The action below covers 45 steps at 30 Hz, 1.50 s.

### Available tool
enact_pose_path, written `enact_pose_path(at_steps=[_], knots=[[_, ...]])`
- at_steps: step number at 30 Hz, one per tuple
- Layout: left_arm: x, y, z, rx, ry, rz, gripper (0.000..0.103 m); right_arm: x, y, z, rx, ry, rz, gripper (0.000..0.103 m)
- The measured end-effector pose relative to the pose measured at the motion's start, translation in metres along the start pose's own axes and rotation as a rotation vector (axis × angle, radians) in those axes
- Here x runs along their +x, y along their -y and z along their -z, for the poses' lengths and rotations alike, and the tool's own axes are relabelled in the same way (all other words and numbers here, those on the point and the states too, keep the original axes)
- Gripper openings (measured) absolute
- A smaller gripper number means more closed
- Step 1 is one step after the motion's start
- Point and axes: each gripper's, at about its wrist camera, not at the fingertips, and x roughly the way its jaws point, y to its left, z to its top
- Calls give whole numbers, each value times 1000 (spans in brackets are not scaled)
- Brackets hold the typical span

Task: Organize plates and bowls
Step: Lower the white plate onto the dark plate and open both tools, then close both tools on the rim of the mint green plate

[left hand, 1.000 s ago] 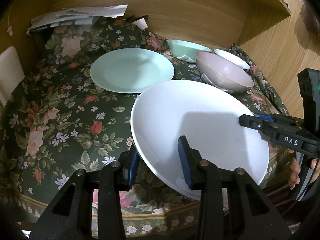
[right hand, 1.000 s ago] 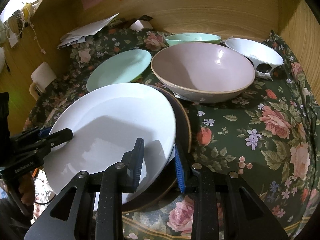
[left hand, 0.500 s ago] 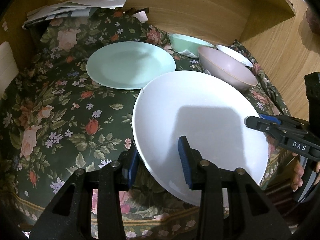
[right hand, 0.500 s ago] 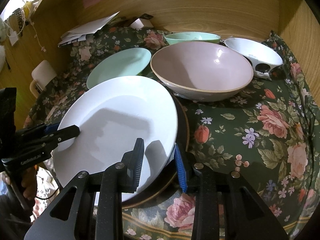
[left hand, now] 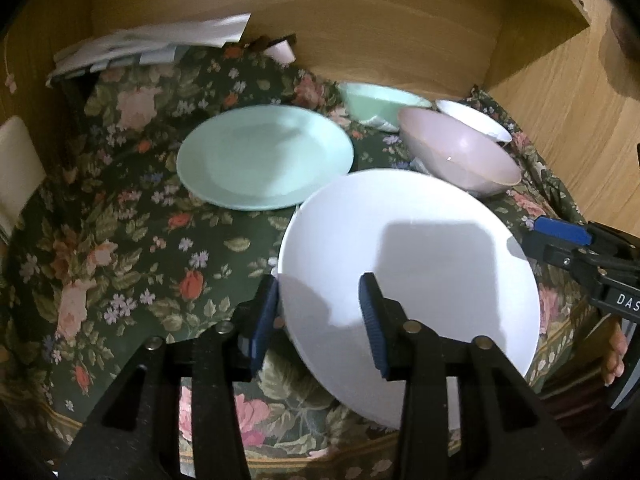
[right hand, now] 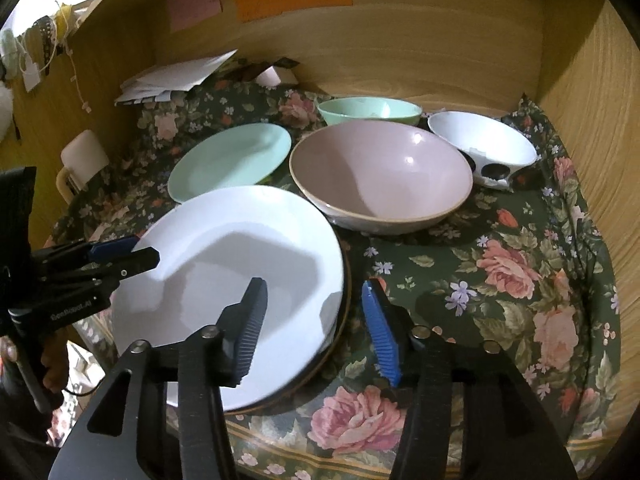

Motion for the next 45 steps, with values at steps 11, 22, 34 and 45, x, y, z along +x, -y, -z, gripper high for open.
enact_pose_path(at_steps=[11,22,34,45], knots=[[-27,-2,-18,26,134,-20,67,-6,-20,-26,-60,69,-20,51],[-48,-51,-49,-78,270,-114,96,9,-33,-67,-97,129,-55,61],[-6,-103,-65,-181,168,-139,97,72,-31,-118,-127,31,-84,61],[39,-117,-75,-176,70,-140,84,126,-28,-144,-114,-106,-83,41]])
